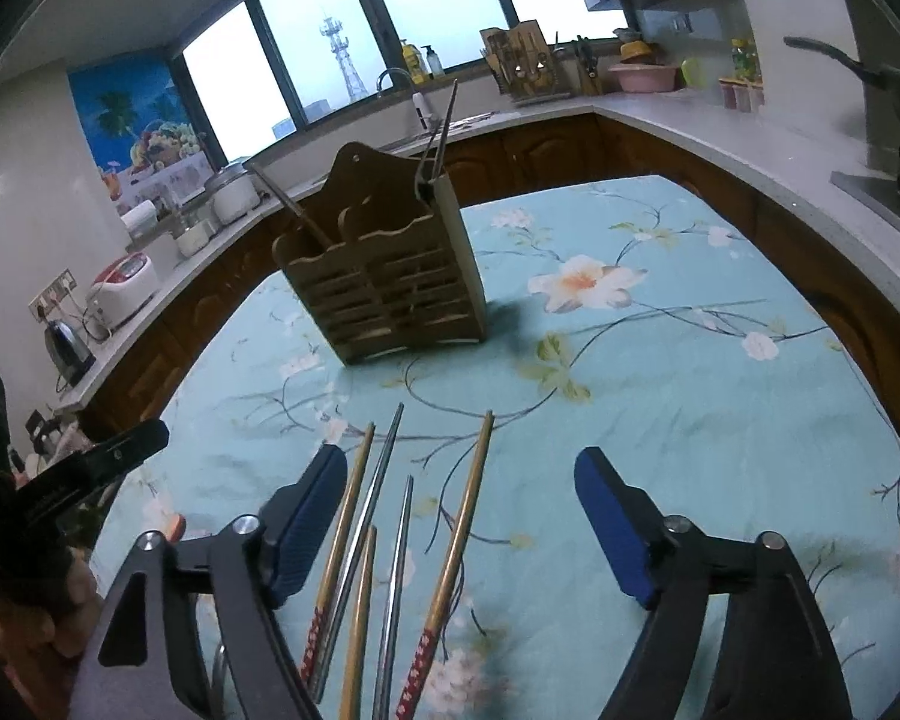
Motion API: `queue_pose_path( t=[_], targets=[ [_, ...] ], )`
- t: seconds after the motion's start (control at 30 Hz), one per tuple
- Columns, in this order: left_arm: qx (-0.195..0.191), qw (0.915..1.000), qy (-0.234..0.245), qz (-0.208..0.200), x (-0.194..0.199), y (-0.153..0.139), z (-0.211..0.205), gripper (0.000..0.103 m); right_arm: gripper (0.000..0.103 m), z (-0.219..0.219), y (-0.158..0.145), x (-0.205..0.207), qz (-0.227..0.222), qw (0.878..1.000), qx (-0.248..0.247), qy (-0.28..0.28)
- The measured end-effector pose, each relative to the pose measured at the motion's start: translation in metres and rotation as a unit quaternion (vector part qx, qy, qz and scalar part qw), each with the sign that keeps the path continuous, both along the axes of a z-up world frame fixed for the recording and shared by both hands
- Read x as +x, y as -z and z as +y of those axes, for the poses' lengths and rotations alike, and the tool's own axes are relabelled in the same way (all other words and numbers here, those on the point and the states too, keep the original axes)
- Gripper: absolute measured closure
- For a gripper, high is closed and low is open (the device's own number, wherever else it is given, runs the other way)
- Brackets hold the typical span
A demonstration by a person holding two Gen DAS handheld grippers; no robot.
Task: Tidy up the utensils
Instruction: 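Move both tools back over the remaining utensils, then grasp a wooden chopstick with the left tool while the right tool grasps another wooden chopstick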
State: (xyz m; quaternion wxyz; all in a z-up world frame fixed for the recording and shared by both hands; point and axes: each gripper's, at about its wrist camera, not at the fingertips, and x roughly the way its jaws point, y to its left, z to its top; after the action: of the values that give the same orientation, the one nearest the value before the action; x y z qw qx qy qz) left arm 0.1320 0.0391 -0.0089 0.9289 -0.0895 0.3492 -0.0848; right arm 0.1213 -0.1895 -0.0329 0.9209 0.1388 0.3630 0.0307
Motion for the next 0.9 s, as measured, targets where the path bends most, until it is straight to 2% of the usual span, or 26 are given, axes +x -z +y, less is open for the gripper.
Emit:
queue_pose_path(
  t=[0.27, 0.7, 0.9],
  targets=[
    [0.029, 0.9995, 0.012, 0.01, 0.002, 0.003, -0.01, 0.021, 0.022, 0.005, 0.007, -0.004, 0.009, 1.0, -0.011, -0.008],
    [0.081, 0.9916, 0.047, 0.088, 0.039, 0.022, -0.035, 0.021, 0.022, 0.0, 0.016, 0.005, 0.027, 1.0, -0.012, -0.007],
    [0.08, 0.9892, 0.061, 0.107, 0.065, 0.028, -0.045, 0.021, 0.023, 0.001, 0.023, 0.015, 0.043, 0.999, -0.024, -0.006]
  ],
)
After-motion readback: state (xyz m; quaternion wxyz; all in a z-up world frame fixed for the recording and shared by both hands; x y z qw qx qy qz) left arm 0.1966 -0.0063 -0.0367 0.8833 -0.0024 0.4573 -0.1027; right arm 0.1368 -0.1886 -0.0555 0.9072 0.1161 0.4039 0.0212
